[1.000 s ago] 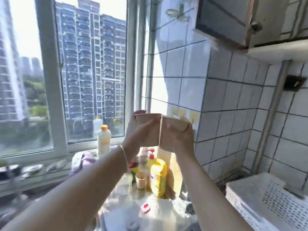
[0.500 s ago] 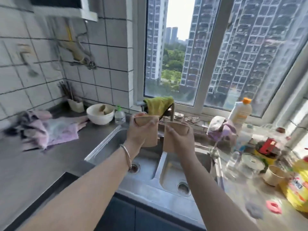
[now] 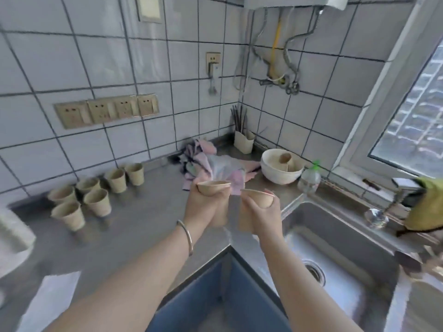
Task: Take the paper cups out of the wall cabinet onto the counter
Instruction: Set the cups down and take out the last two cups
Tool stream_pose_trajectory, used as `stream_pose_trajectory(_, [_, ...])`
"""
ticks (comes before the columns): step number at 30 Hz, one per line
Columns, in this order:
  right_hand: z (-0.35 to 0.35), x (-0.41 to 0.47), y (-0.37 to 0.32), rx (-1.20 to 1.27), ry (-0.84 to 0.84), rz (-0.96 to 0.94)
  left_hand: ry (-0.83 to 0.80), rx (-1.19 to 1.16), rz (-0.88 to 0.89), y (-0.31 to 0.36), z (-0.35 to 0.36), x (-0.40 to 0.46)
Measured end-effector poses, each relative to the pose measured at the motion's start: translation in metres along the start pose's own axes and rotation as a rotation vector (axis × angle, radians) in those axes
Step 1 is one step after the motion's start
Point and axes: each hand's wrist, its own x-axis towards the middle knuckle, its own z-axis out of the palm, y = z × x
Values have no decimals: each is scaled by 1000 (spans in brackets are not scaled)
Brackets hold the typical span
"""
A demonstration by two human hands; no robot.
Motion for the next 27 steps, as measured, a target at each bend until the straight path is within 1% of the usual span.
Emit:
stream_pose_trajectory(3, [60,26,11,-67,-73,29,78,0,-68,-17,-38,39])
stream_pose_trajectory(8, [152,74,28,-219,-221,47,256,-48,-189,-45,-88,101])
stream_pose_trajectory(12, [217,111,45,-268,-339,39,395,-33,-242,-74,-128,147])
stream_pose_trajectory(14, [247,129,55,-329,-382,39,468,-48,-253,-87,-146,168])
stream_pose_trajectory(17, [284,149,72,-364,-475,43,577,-79,-239,-108,-167,194])
stream_pose_trajectory(19, [305,159,81,-382,-566,62,630,-77,-231,-122,-178,206])
stream_pose_trajectory(21, [322,168,89,-393,-636,49,655,-31,-247,-134,-186,215])
stream_pose_trajectory(27, [364,198,124,-440,-753,45,725,19,-252,-172,-207,245])
